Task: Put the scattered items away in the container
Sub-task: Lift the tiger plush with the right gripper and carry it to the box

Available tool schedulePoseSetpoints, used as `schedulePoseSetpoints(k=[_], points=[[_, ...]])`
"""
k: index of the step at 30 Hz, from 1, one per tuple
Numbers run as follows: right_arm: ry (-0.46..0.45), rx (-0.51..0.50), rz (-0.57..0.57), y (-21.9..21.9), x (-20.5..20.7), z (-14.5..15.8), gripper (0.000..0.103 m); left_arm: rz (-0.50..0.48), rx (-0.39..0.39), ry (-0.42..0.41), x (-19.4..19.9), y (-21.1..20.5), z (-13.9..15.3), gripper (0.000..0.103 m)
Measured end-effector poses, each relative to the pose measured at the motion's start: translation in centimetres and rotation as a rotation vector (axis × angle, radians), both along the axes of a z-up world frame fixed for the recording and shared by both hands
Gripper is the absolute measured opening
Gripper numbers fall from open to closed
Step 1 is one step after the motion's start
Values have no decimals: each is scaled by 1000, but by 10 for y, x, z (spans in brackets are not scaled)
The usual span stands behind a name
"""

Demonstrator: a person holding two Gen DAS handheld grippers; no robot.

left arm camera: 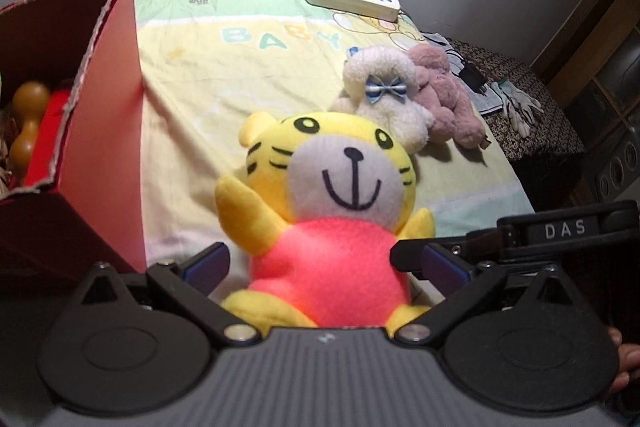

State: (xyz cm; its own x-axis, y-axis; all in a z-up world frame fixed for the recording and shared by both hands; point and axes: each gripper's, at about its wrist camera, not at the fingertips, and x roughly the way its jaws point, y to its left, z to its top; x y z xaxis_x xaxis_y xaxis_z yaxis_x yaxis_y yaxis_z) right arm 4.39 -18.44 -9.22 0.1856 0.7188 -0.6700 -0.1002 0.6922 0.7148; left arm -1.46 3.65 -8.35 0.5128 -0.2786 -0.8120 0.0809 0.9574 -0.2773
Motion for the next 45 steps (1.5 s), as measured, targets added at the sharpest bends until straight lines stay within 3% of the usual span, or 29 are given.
schedulePoseSetpoints(k=[9,21,32,37,40,45], points=[[-26,66,-66,-6,12,1,59,33,30,8,7,4,1,102],[44,106,12,17,23,-10,62,1,86,31,11,-10,-10,102],[68,151,64,13,13,-8,49,-6,82,36,5,-14,-2,100],[90,200,98,11,2,-7,41,-39,32,49,-3,-18,5,99],[74,184,107,13,-8,-5,40,-65,111,32,-12,-28,6,99],[57,164,15,10,-16,-9,46,-98,90,19,-19,-11,4,99]])
